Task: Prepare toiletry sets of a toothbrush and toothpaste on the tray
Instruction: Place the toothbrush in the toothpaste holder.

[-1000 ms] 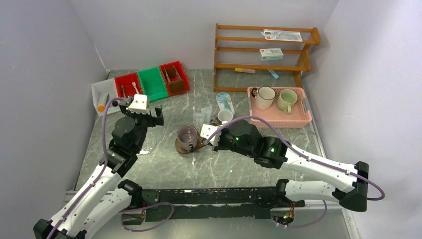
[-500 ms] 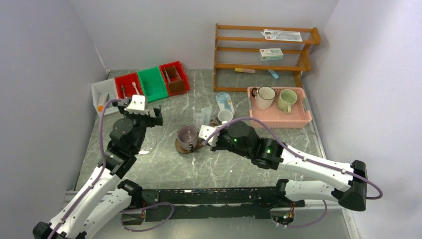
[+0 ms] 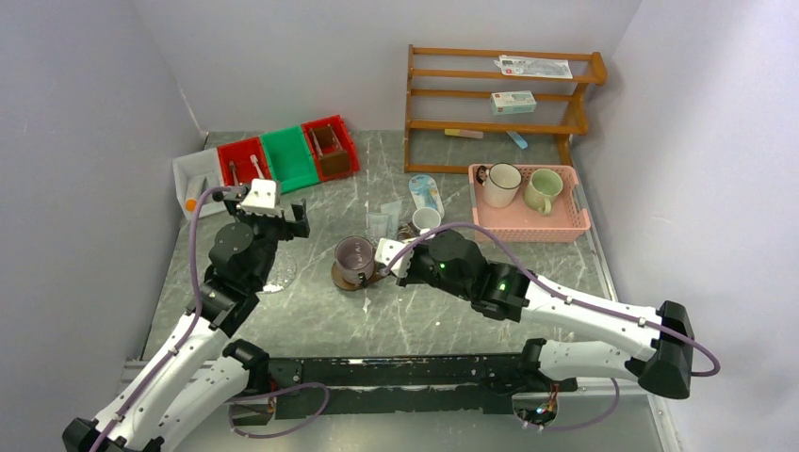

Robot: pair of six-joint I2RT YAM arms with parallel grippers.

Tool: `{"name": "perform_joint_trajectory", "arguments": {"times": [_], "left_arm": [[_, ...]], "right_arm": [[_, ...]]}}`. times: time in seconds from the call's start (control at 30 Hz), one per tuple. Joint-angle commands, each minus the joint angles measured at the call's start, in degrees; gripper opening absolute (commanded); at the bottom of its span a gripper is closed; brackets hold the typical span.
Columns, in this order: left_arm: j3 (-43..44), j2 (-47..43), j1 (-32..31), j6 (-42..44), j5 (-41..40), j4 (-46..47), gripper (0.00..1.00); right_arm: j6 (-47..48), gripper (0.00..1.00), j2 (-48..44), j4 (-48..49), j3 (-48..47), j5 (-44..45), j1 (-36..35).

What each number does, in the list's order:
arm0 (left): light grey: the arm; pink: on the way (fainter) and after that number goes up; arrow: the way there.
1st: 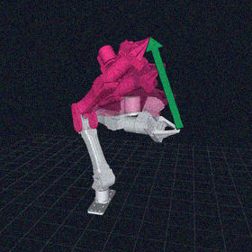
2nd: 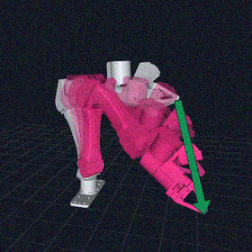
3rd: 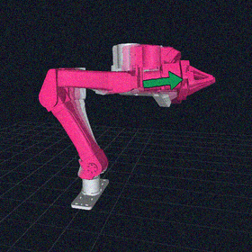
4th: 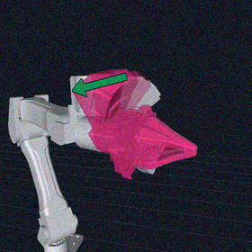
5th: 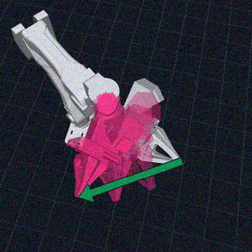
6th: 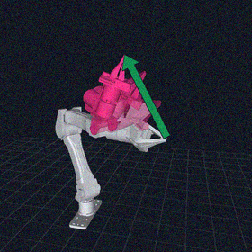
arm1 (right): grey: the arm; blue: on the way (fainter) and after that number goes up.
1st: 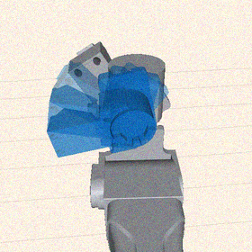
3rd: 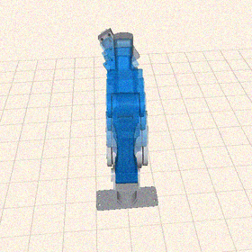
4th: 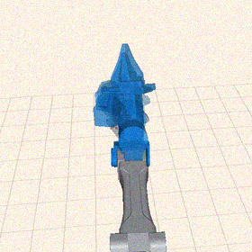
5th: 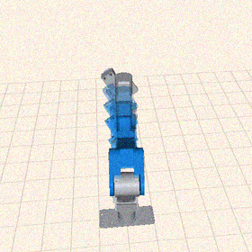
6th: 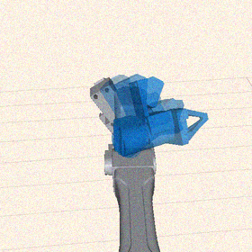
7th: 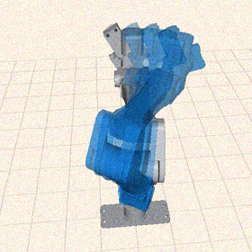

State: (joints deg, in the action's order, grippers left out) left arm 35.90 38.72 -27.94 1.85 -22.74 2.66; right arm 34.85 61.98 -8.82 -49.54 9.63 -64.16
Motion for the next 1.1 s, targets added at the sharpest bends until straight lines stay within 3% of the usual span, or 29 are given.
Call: {"name": "perform_joint_trajectory", "arguments": {"times": [0.0,0.33,1.07], "left_arm": [[1.1,0.1,0.5,-0.4,0.1,-0.3,0.97],[1.1,0.3,0.7,-0.3,0.5,-0.5,0.97],[1.0,0.3,1.0,-0.2,1.1,-0.5,0.97]], "right_arm": [[0.2,0.0,0.6,2.3,1.1,-1.1,1.4],[-1.3,0.0,1.2,3.6,1.8,-6.6,5.2],[-2.9,0.08,2.1,7.6,4.9,-7.3,6.9]]}}
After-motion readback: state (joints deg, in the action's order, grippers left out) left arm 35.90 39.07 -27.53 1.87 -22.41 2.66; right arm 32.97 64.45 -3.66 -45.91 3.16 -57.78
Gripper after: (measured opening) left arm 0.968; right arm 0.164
